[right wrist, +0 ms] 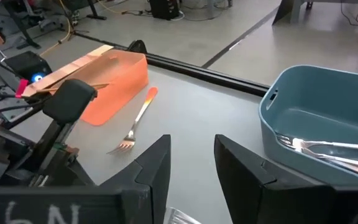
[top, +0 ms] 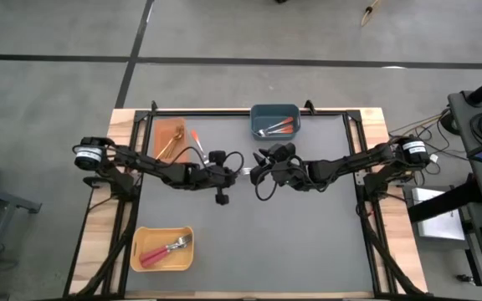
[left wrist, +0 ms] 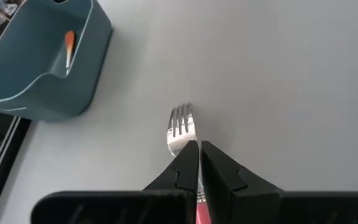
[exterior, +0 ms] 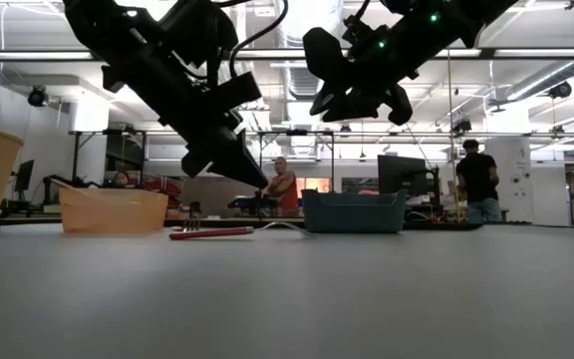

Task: Sort silverware by color (type)
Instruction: Put the pink fork into the yellow bin

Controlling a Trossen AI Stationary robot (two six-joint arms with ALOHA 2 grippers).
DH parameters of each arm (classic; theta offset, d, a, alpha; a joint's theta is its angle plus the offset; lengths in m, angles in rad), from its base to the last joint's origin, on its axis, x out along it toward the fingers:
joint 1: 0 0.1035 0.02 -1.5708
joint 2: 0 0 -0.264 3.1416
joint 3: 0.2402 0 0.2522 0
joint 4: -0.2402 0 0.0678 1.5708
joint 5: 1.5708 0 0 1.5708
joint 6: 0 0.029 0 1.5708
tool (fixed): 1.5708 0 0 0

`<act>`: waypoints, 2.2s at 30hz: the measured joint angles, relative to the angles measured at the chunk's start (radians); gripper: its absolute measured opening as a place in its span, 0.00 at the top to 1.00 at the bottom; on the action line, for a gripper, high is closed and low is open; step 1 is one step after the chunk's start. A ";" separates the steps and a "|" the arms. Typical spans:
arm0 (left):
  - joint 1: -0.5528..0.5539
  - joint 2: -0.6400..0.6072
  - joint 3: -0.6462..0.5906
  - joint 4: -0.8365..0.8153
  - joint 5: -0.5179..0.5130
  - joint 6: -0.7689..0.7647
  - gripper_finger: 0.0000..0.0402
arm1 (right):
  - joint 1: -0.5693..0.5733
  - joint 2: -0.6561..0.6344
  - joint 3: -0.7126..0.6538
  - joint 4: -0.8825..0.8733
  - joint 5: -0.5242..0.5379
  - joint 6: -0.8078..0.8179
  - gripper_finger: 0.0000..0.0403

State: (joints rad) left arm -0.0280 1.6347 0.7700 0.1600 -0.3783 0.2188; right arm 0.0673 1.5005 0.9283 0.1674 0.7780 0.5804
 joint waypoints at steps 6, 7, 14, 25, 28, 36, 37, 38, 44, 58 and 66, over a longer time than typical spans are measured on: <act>0.002 0.000 0.000 -0.070 -0.028 0.002 1.00 | 0.000 0.000 0.000 -0.021 0.000 -0.001 0.73; 0.005 0.000 0.000 -0.086 -0.042 0.000 1.00 | 0.000 0.000 0.000 -0.026 0.000 -0.001 0.73; 0.009 0.001 -0.001 -0.096 0.032 -0.040 0.92 | 0.000 0.000 0.000 -0.041 -0.001 -0.001 0.71; 0.084 0.110 -0.001 0.030 0.105 -0.071 0.63 | 0.000 0.000 0.000 -0.059 -0.001 -0.001 0.71; 0.094 0.161 0.001 0.064 0.110 -0.072 0.60 | 0.000 0.000 0.000 -0.062 -0.001 -0.001 0.70; 0.095 0.228 0.030 0.102 0.048 -0.060 0.65 | 0.000 0.000 0.000 -0.063 0.000 -0.004 0.70; 0.095 0.230 0.031 0.102 0.048 -0.060 0.68 | 0.000 0.000 0.000 -0.065 0.000 -0.005 0.69; 0.094 0.230 0.031 0.102 0.047 -0.061 0.71 | 0.000 0.000 0.000 -0.066 0.000 -0.005 0.69; 0.095 0.222 0.030 0.084 0.037 -0.108 0.97 | -0.001 0.000 0.000 -0.094 0.002 -0.029 0.70; 0.091 -0.145 -0.047 0.047 0.131 -0.091 1.00 | 0.025 -0.092 -0.001 -0.123 -0.123 -0.310 0.69; 0.089 -0.456 -0.199 0.134 0.406 -0.071 1.00 | 0.041 -0.143 -0.001 -0.118 -0.180 -0.406 0.70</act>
State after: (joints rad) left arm 0.0614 1.1789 0.5707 0.2935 0.0276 0.1474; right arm 0.1081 1.3571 0.9276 0.0499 0.5985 0.1745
